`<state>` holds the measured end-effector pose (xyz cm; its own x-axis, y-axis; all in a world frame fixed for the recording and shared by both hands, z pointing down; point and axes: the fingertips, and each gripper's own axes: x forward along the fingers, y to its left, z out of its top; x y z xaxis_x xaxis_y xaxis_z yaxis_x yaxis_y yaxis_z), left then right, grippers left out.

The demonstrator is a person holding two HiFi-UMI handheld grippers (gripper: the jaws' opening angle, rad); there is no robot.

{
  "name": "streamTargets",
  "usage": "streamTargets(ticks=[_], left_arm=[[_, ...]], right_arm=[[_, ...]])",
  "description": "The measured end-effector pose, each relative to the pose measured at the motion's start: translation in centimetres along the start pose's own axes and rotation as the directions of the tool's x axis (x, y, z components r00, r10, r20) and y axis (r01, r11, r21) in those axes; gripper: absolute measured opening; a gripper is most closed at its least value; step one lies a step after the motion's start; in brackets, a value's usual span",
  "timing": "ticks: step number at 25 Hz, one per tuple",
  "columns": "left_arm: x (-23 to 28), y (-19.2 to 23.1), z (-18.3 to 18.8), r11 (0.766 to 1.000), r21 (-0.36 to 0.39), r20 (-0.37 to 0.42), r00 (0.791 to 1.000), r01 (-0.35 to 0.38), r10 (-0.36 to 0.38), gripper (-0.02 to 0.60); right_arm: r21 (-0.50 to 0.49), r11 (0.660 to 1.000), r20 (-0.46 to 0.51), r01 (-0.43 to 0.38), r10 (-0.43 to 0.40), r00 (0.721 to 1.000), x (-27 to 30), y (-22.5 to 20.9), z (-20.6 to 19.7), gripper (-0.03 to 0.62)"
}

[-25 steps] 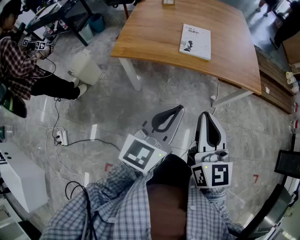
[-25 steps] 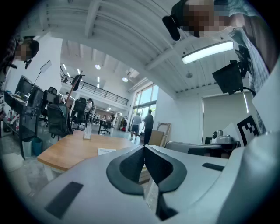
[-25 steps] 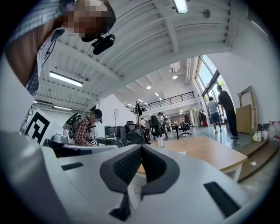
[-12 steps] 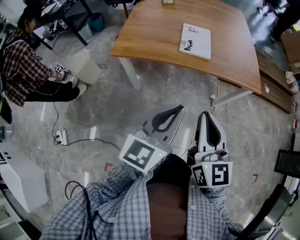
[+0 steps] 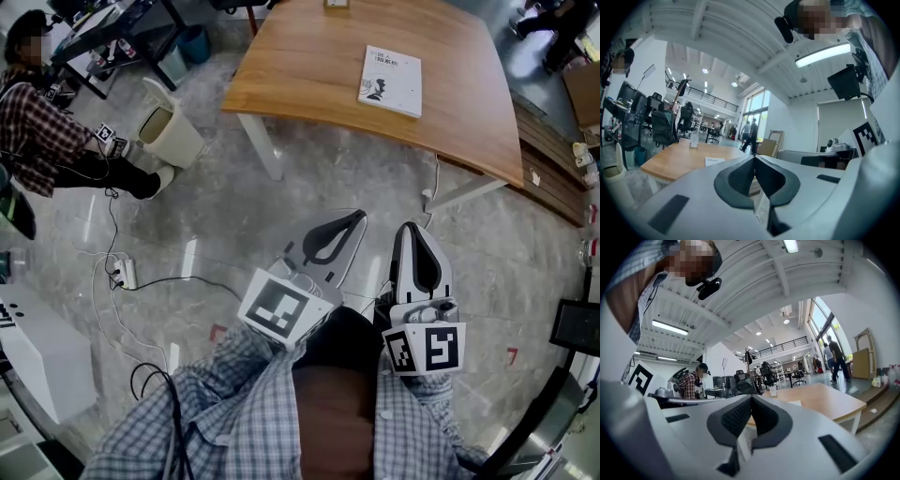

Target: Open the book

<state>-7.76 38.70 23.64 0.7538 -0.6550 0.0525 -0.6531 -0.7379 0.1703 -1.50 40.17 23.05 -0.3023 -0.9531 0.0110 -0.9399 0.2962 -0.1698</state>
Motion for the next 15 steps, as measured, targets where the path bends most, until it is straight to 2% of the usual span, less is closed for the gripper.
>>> streamTargets(ticks=[15], left_arm=[[0.3,-2.6,-0.1,0.999,0.014,-0.006,0.999,-0.036,0.036,0.008]], right_arm=[[0.026,1.0,-0.009,-0.006,0.007,1.0,-2.2,-2.3,0.4,0.018]])
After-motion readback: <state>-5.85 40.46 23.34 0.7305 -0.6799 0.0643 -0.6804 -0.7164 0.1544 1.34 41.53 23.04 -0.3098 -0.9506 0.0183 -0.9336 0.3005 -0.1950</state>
